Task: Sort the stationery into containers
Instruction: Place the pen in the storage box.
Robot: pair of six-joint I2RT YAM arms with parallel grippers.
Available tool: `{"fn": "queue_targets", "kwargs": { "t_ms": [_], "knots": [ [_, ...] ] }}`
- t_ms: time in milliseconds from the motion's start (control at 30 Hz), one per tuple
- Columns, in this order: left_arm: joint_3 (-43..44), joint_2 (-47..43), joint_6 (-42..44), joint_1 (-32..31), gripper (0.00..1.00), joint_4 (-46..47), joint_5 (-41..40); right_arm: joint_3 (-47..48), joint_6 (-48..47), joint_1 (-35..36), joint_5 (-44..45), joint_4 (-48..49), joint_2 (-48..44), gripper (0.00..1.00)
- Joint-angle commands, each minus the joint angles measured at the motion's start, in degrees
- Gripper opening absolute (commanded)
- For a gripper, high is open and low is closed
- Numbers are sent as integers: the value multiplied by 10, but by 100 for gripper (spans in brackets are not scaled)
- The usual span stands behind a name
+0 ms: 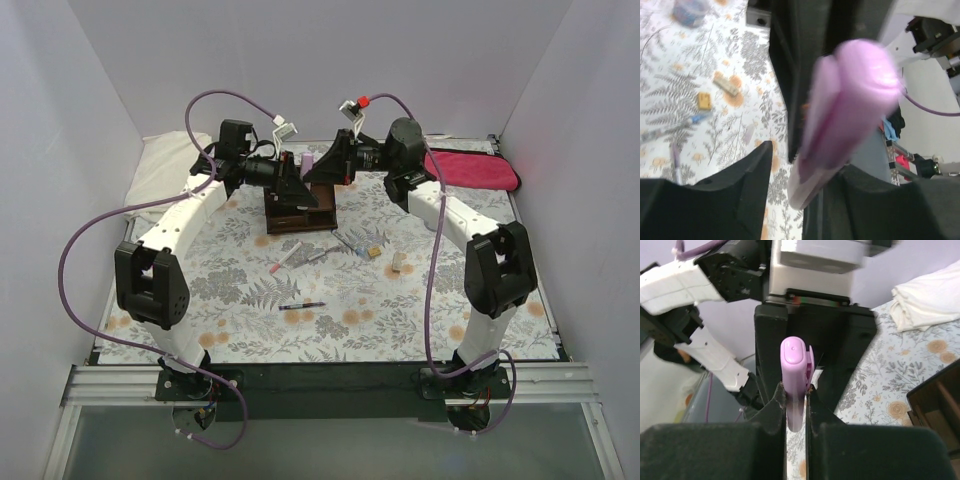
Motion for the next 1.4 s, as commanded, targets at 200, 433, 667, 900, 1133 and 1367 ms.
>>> {"fn": "queue_targets", "kwargs": {
  "t_ms": [200, 433, 667, 900, 1133, 1367],
  "knots": [
    [-26, -85, 94, 93, 80, -124, -111, 187, -74, 3, -111, 14, 117, 1],
    [-26, -205, 189, 254, 80, -270, -189, 280, -164, 6, -90, 6, 205, 1],
    [-173, -330, 87, 289, 80, -150, -263, 385, -427, 26, 14, -174, 300, 1],
    [-198, -336, 64, 289, 79, -137, -248, 435, -555, 28, 45, -260, 346, 1],
    [-211, -342, 60, 289, 79, -136, -247, 434, -578, 29, 60, -263, 376, 1],
    [-226, -339, 56, 289, 79, -136, -235, 447, -577, 32, 65, -252, 423, 1]
  ]
}}
